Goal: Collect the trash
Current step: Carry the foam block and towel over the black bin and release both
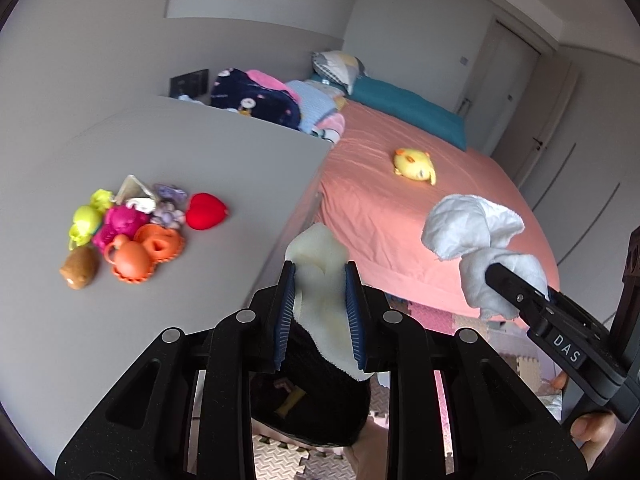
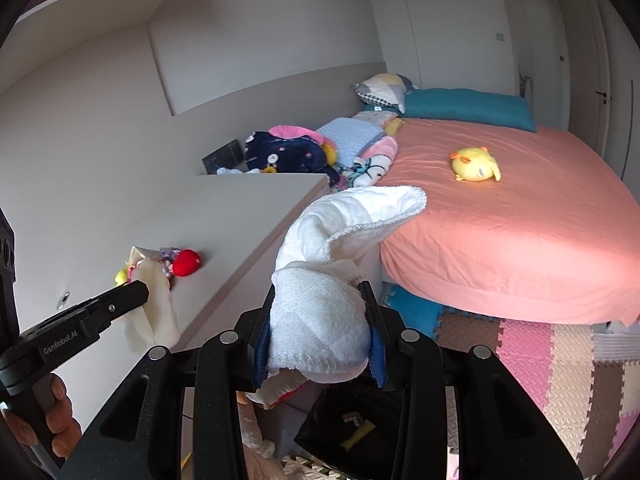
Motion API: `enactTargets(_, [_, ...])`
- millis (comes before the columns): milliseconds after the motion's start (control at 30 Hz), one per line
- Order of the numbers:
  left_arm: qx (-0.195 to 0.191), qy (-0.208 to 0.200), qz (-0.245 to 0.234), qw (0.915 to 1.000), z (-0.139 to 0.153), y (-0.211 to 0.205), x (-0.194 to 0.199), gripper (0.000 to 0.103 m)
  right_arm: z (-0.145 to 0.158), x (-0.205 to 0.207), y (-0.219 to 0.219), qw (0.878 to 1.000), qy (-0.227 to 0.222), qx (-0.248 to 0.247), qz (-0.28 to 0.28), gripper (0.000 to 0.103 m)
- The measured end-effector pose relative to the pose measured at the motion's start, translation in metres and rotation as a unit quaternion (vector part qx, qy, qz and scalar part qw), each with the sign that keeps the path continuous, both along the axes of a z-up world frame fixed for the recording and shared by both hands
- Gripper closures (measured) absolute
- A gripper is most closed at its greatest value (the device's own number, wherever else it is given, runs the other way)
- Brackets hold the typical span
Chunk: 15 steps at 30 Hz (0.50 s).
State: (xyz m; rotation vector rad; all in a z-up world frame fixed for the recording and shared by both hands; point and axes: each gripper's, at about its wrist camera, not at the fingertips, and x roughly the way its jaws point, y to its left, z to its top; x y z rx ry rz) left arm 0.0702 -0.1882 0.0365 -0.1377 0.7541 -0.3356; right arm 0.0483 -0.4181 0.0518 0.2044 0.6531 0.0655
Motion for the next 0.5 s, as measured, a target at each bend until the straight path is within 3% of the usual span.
enactTargets(500, [0.026, 0.020, -0.080, 0.9963, -0.017, -0.061, 0.011, 0.079, -0.012, -0.002, -0.041, 0.999, 0.018, 0.005, -0.045, 0.063])
